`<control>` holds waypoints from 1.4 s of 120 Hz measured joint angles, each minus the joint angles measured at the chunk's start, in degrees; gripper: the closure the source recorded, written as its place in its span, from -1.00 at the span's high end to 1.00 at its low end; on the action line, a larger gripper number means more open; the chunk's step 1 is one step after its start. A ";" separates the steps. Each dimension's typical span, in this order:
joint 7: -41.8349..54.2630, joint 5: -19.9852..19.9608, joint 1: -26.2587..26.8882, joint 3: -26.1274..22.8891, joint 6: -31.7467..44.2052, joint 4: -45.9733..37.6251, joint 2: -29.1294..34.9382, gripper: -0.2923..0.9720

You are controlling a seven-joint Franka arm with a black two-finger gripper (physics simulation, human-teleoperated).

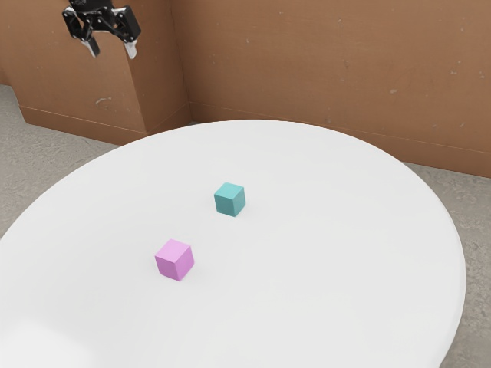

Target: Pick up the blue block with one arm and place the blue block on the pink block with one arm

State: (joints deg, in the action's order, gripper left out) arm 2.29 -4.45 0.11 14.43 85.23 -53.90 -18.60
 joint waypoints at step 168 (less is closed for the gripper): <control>2.83 6.27 11.18 -0.44 -8.69 -13.99 18.65 0.51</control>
State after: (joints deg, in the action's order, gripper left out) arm 5.12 1.82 11.28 13.99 76.54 -67.89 0.05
